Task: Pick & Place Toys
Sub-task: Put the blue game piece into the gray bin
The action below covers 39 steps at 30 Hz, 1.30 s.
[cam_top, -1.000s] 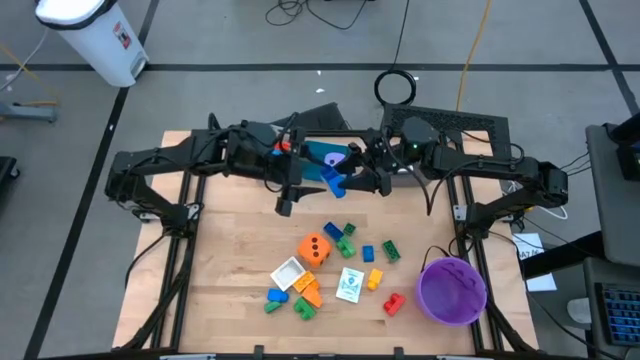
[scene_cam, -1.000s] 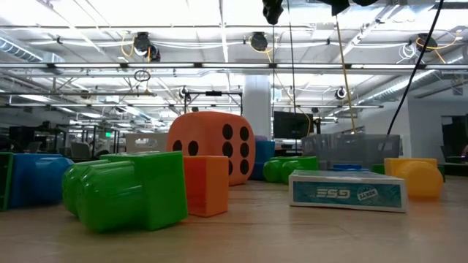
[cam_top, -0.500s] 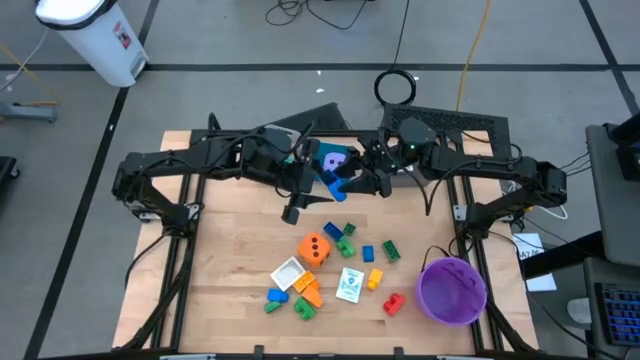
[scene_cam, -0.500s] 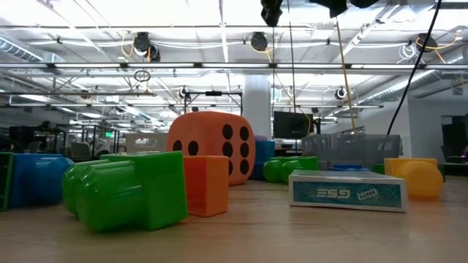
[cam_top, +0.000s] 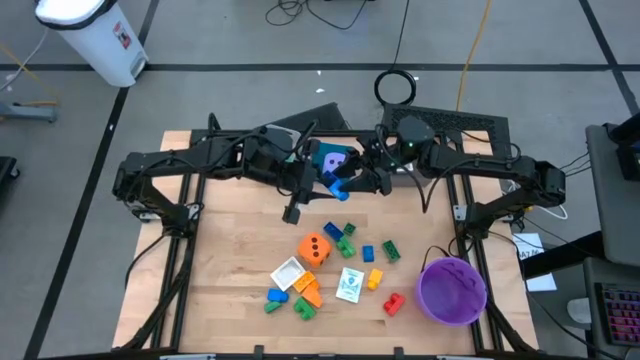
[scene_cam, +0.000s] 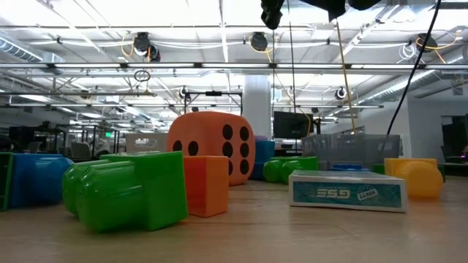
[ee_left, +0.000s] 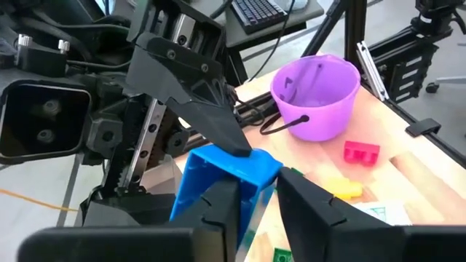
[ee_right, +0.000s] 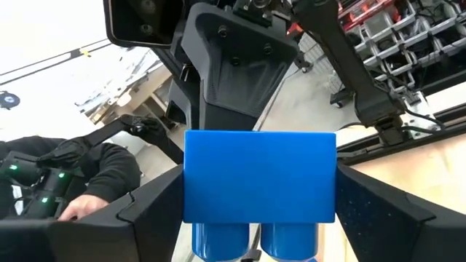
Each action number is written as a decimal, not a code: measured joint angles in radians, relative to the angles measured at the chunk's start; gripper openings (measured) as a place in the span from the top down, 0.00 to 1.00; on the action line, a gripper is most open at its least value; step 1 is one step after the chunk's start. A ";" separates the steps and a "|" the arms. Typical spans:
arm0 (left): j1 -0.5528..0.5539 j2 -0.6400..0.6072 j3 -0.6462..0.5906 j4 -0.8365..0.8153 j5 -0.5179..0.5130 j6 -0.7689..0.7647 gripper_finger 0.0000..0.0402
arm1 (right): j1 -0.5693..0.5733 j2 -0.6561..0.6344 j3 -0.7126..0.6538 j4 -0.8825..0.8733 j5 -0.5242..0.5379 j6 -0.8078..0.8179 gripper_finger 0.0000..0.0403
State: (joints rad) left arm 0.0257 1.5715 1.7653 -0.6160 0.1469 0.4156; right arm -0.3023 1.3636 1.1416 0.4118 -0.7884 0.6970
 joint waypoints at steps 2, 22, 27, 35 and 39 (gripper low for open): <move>0.001 0.000 0.000 0.000 -0.002 0.000 0.79 | 0.000 0.000 0.000 0.001 0.001 0.002 0.25; 0.002 0.000 0.000 0.072 -0.018 0.001 0.98 | -0.082 0.000 0.002 0.162 -0.091 0.188 0.22; 0.009 -0.013 0.000 0.094 -0.032 0.000 0.93 | -0.139 0.000 0.002 0.262 -0.107 0.238 0.22; 0.050 -0.099 0.000 0.085 -0.016 -0.033 0.98 | -0.231 -0.006 0.002 0.470 -0.096 0.325 0.21; 0.081 -0.139 0.000 0.091 -0.022 -0.065 0.97 | -0.259 -0.005 0.002 0.513 -0.051 0.364 0.21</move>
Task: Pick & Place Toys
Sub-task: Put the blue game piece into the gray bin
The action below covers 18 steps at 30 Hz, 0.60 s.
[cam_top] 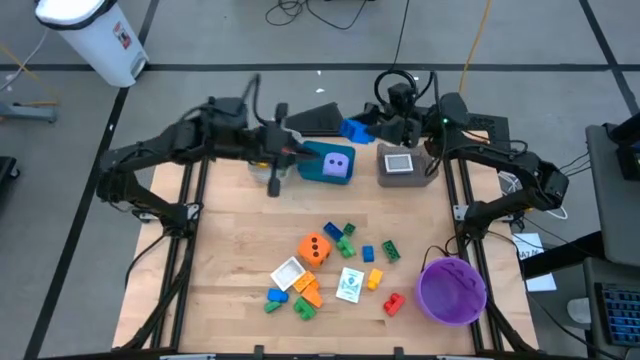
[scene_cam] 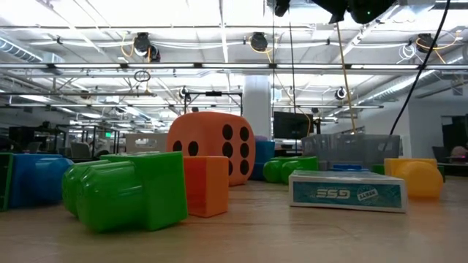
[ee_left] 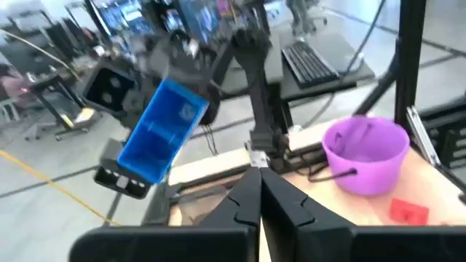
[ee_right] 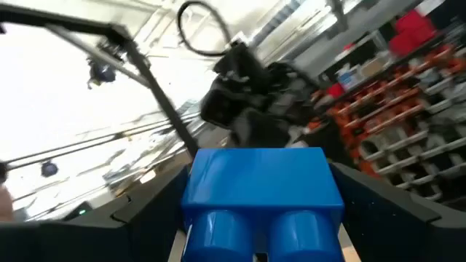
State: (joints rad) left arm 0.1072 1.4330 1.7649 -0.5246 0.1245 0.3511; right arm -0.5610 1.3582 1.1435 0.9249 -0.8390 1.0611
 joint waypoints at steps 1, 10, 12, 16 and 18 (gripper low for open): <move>0.005 -0.008 0.000 0.000 0.003 -0.006 0.96 | -0.004 0.000 0.000 0.001 0.002 0.000 0.21; 0.044 0.004 0.000 -0.024 0.036 -0.044 0.89 | 0.010 0.002 0.000 -0.009 -0.001 -0.010 0.23; 0.043 0.021 0.000 -0.026 0.040 -0.041 0.85 | 0.019 0.002 0.000 -0.009 -0.001 -0.008 0.24; 0.034 0.046 -0.001 -0.002 0.066 -0.017 0.73 | 0.037 0.002 0.000 -0.029 -0.002 -0.014 0.23; 0.028 0.049 0.000 0.028 0.069 -0.014 0.65 | 0.046 0.002 0.000 -0.053 -0.001 -0.031 0.23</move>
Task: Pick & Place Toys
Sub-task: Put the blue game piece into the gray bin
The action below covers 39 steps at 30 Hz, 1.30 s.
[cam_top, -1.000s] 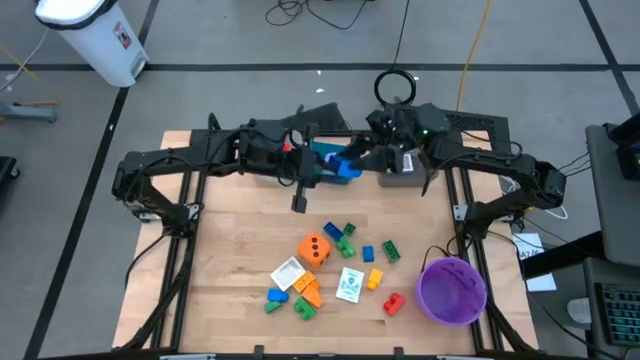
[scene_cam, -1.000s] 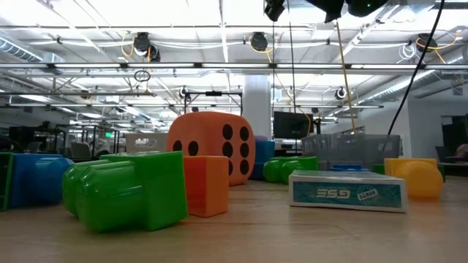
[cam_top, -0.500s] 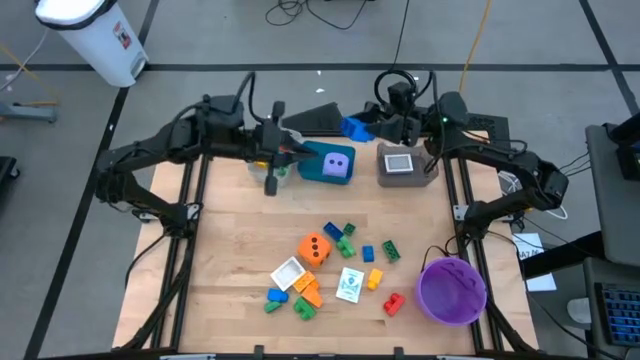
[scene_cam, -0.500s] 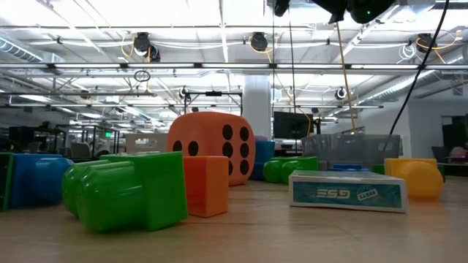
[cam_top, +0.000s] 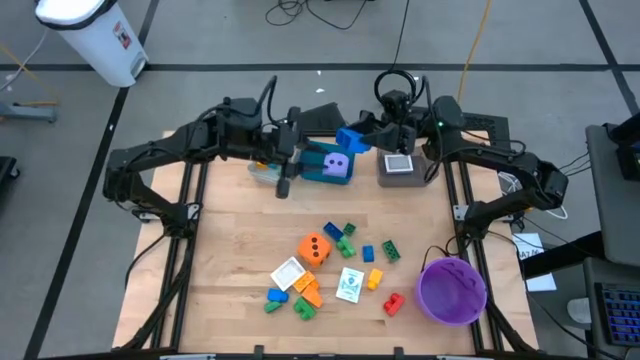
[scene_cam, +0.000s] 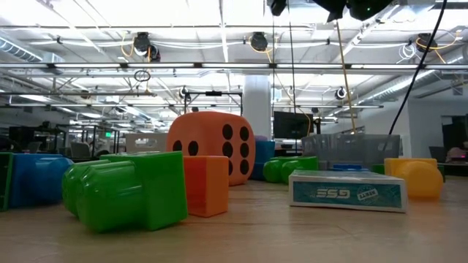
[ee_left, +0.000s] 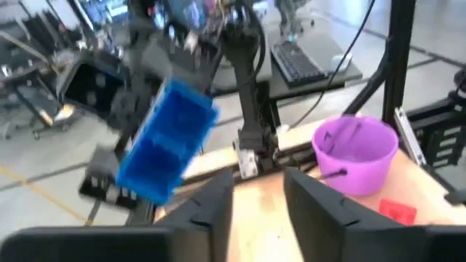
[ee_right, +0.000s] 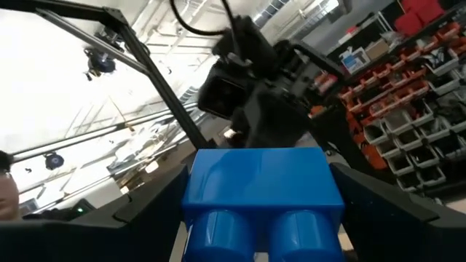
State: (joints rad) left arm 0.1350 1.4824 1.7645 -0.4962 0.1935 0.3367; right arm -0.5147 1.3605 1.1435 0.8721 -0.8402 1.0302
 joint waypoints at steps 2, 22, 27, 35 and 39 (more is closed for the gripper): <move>-0.002 0.002 0.000 0.011 0.000 0.003 0.58 | 0.008 0.001 0.000 -0.023 0.001 -0.014 0.23; -0.066 0.064 0.001 0.086 -0.175 0.156 0.37 | 0.048 0.002 0.000 -0.083 0.059 -0.073 0.24; -0.068 0.073 0.001 0.091 -0.229 0.167 0.39 | 0.054 0.002 0.000 -0.085 0.087 -0.071 0.23; -0.068 0.086 0.001 0.103 -0.248 0.167 0.57 | 0.058 0.002 -0.001 -0.099 0.107 -0.073 0.24; -0.068 0.087 0.001 0.114 -0.249 0.167 0.68 | 0.059 0.002 -0.001 -0.098 0.107 -0.073 0.23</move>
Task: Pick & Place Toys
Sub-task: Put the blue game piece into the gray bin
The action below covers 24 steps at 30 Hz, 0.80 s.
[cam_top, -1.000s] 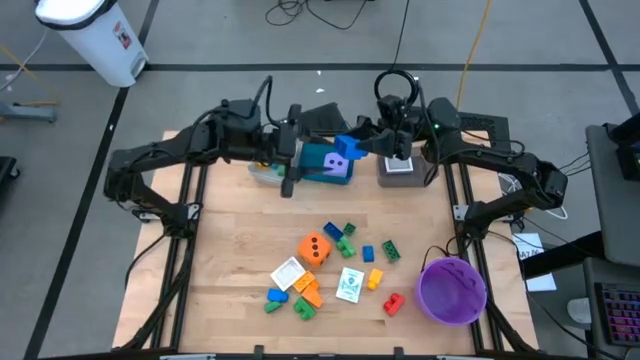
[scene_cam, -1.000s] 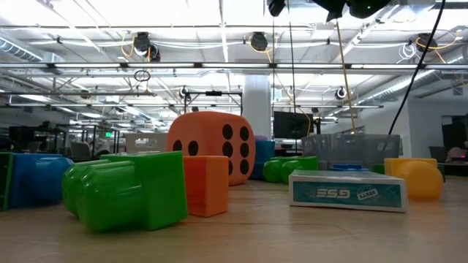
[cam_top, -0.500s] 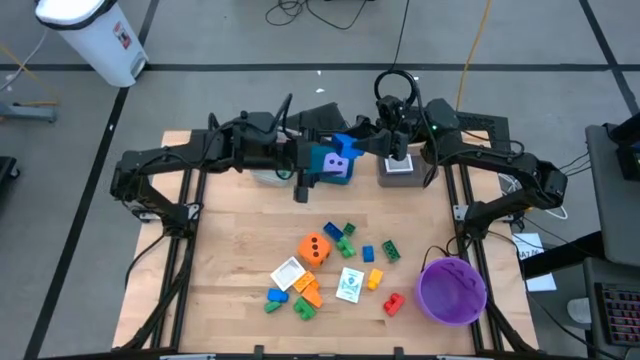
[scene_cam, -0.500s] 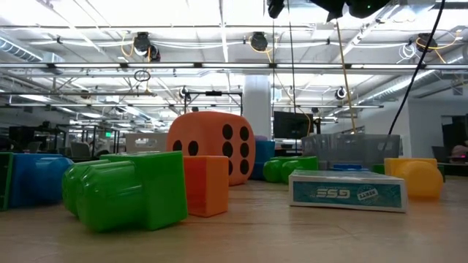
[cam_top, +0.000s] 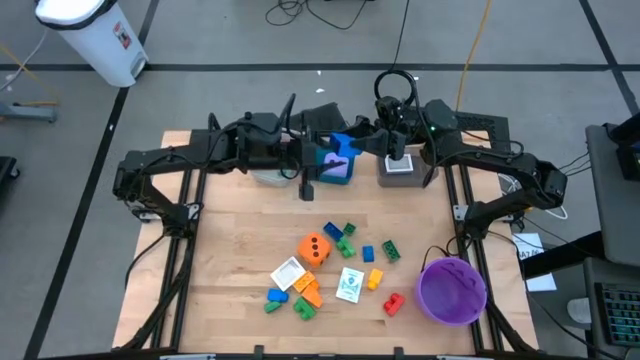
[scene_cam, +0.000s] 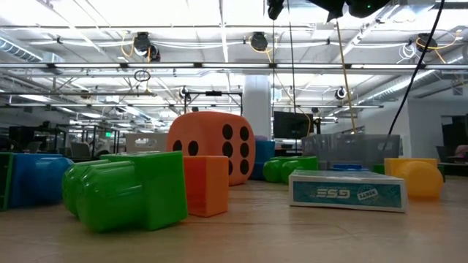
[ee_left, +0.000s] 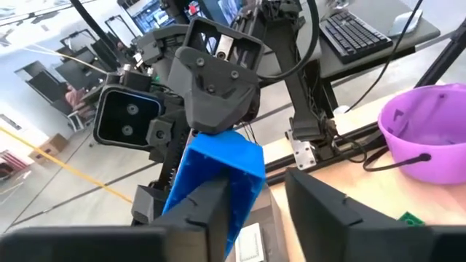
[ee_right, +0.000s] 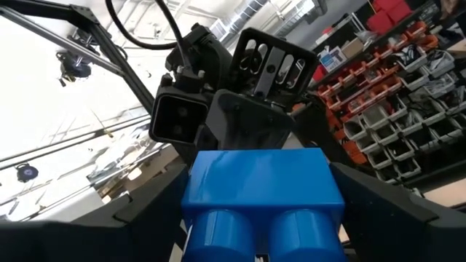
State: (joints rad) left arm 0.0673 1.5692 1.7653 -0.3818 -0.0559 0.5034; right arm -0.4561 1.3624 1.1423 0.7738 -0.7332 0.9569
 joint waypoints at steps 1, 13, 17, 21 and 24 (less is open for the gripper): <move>0.000 0.000 0.000 0.002 0.000 0.000 0.70 | 0.000 0.000 0.000 0.000 0.000 0.000 0.23; 0.000 0.000 0.000 0.034 0.000 0.023 0.97 | -0.006 0.000 0.000 0.012 0.000 0.012 0.22; 0.000 0.000 0.000 0.040 -0.024 0.026 0.95 | -0.026 0.000 0.000 0.031 0.001 0.043 0.22; 0.001 0.000 0.000 0.045 -0.039 0.022 0.98 | -0.055 0.001 0.000 0.066 -0.004 0.086 0.19; 0.000 -0.001 0.000 0.030 -0.038 0.018 0.97 | -0.082 -0.003 0.000 0.124 -0.001 0.121 0.16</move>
State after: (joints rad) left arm 0.0673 1.5678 1.7653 -0.3516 -0.0942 0.5212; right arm -0.5380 1.3597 1.1423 0.8977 -0.7338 1.0775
